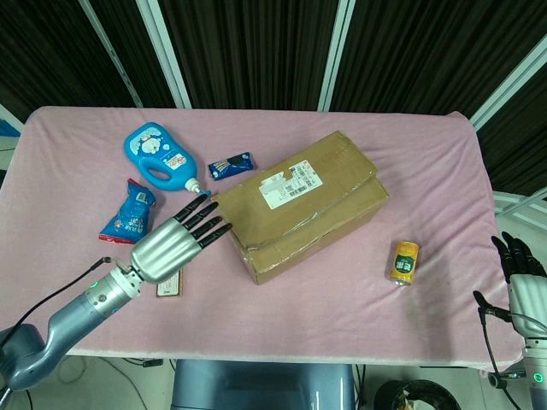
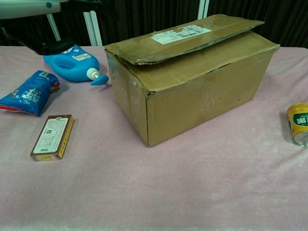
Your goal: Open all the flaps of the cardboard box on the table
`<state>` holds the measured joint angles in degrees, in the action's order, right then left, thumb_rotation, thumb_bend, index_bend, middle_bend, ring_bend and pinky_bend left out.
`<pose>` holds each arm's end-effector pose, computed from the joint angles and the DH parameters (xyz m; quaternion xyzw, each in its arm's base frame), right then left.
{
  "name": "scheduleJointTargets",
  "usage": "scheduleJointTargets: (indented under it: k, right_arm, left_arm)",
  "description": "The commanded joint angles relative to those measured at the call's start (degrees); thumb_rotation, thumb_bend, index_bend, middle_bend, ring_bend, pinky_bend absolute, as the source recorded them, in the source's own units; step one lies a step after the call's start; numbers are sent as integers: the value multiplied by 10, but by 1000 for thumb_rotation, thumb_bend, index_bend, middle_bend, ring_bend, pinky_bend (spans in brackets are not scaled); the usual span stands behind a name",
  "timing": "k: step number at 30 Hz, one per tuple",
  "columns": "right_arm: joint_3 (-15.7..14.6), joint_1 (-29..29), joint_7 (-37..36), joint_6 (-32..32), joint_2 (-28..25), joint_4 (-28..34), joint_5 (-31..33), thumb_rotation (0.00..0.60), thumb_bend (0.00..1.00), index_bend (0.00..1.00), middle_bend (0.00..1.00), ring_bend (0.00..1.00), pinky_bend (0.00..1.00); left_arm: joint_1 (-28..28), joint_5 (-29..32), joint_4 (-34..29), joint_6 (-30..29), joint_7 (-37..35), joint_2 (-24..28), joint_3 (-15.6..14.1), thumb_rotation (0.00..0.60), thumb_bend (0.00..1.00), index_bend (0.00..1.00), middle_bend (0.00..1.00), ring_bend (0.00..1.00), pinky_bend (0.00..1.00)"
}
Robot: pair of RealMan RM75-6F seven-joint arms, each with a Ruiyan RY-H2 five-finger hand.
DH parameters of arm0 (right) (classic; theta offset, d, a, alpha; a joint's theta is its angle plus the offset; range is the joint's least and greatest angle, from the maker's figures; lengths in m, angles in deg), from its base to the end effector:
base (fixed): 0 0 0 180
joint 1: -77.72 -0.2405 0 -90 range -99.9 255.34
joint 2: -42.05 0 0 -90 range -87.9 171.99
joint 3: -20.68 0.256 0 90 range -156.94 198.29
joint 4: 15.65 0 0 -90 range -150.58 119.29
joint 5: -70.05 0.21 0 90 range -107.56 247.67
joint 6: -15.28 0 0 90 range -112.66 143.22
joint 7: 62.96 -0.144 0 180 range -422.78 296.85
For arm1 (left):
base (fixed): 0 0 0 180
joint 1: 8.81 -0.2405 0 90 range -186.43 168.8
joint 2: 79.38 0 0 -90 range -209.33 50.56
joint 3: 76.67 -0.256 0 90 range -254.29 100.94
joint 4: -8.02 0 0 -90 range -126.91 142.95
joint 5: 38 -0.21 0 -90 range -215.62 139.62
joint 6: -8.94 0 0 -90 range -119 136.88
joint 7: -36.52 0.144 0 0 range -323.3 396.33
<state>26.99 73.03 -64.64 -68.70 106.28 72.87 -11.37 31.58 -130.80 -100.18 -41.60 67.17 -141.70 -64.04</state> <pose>-0.3306 -0.1931 0.1767 0.5626 -0.3837 0.3809 0.6255 -0.0848 0.2962 0.0887 -0.8565 -0.0449 -0.3606 0.3666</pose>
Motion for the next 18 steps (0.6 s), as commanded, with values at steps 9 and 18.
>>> scheduleJointTargets:
  k: [9,18]
  right_arm:
    - [1,-1,-1,5,1,3,4,600,294,0,0,0,208]
    - [1,-1,-4,7,0,7,6,600,295,0,0,0,207]
  left_arm:
    - [59,29,-12,55,53,-52,2,600,532,151,196,0,0]
    - [81,51,-17,74,89,-70,-9,600,532,163,213,0,0]
